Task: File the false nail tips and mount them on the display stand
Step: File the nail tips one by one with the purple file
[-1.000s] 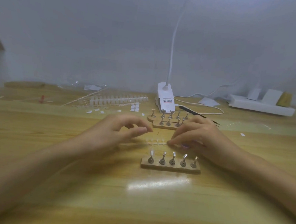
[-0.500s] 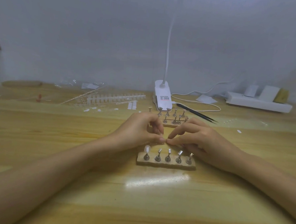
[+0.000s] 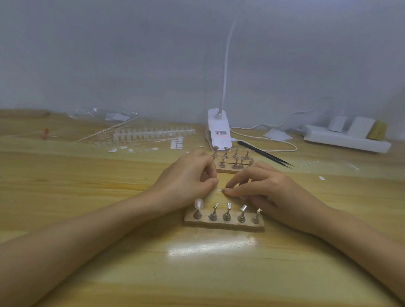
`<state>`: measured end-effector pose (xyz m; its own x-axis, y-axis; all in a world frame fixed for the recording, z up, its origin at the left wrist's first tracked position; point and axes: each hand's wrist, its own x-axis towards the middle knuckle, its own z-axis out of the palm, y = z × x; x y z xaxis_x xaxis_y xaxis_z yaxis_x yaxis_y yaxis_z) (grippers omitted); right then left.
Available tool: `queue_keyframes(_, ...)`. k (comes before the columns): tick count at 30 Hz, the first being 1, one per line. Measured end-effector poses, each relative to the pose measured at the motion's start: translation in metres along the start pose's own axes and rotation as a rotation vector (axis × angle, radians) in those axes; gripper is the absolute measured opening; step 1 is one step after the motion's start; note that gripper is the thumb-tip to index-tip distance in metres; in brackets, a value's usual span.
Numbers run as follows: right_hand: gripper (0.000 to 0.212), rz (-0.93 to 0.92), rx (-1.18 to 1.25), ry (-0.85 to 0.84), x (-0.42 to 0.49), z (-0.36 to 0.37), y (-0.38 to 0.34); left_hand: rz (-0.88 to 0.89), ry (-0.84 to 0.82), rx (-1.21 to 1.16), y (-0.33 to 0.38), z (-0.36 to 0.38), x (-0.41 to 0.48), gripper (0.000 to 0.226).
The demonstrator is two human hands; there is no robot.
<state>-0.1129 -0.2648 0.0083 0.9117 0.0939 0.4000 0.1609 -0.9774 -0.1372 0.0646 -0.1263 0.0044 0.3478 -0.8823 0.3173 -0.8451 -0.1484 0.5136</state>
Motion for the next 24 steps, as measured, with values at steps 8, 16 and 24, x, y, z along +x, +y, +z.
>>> queue_keyframes(8, 0.023, 0.008, -0.180, 0.078, -0.004, -0.003, -0.001, 0.010, 0.097, -0.175, -0.008, -0.007, -0.004, 0.017)
queue_keyframes(16, 0.017, 0.233, 0.043, 0.225, -0.009, -0.016, 0.011, 0.075, 0.055, -0.282, -0.009, -0.009, -0.009, 0.010)
queue_keyframes(24, 0.018, 0.188, 0.096, -0.010, -0.011, -0.023, 0.022, 0.032, 0.017, -0.494, -0.010, -0.012, -0.007, 0.004)
